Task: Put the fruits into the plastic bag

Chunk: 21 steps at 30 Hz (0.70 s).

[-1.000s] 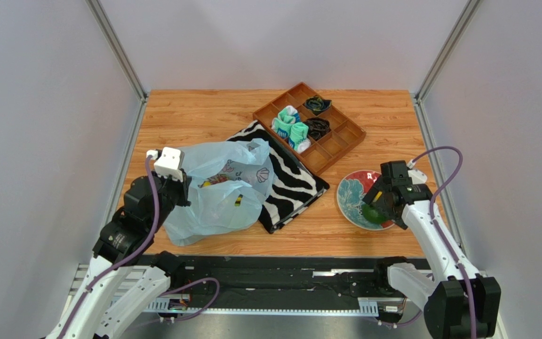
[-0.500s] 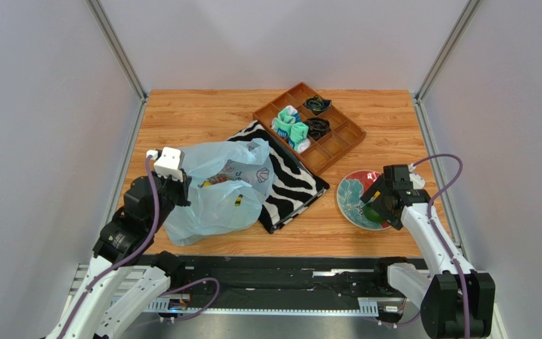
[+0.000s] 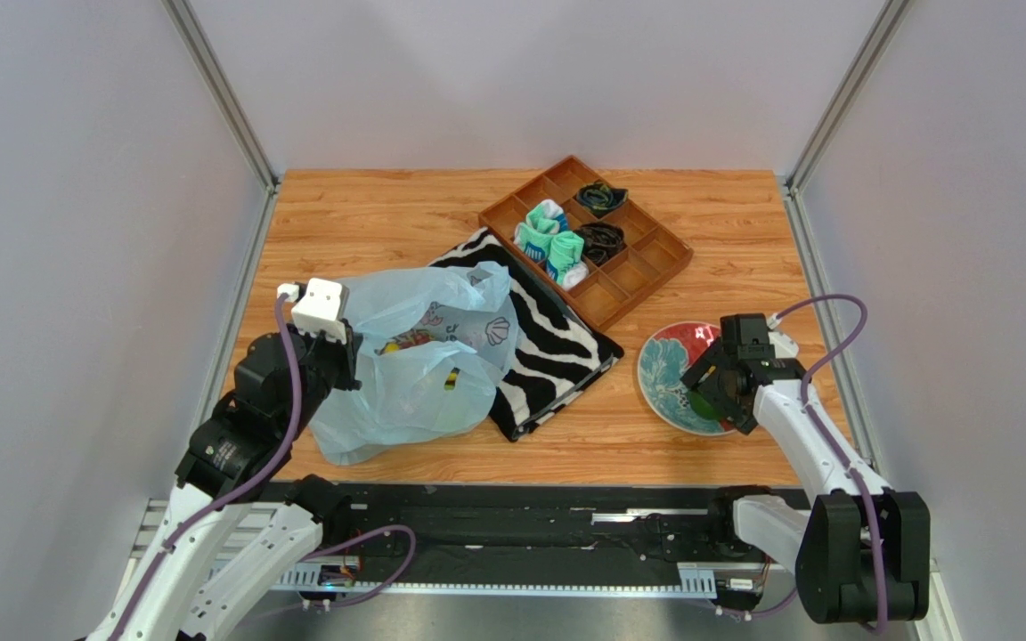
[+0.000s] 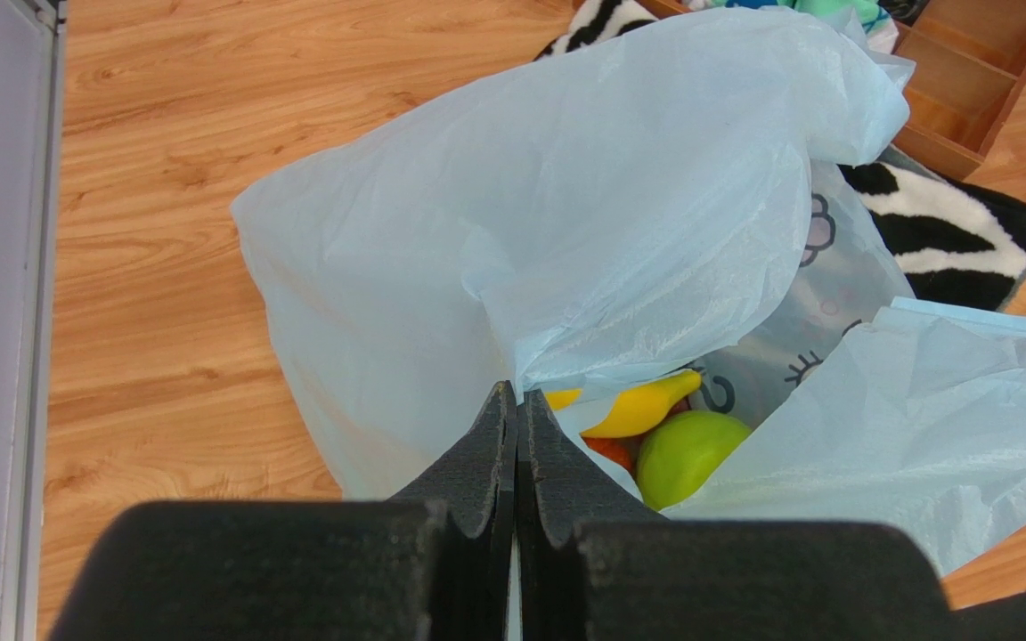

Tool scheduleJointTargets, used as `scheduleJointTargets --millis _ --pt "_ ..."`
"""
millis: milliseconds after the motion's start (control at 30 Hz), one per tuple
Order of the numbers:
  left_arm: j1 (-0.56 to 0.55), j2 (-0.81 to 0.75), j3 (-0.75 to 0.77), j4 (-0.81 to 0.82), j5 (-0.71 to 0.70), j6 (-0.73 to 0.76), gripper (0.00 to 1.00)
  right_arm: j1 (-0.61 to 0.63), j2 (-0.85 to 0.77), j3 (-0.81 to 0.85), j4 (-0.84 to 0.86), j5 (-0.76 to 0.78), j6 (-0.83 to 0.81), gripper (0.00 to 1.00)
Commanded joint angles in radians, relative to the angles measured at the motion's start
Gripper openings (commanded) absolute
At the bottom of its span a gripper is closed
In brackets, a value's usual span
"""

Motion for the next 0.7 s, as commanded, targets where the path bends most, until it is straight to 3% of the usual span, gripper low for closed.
scheduleJointTargets --millis 0,267,667 --pt "-0.001 -0.004 0.0 0.015 -0.004 0.008 0.0 -0.007 -0.004 -0.017 0.041 0.024 0.013 0.81" --pt "-0.001 -0.002 0.002 0.016 -0.001 0.009 0.0 -0.004 -0.078 -0.048 0.04 0.013 -0.006 0.59" --pt "-0.001 -0.01 0.002 0.016 0.002 0.009 0.0 -0.006 -0.242 -0.082 0.072 -0.133 -0.089 0.4"
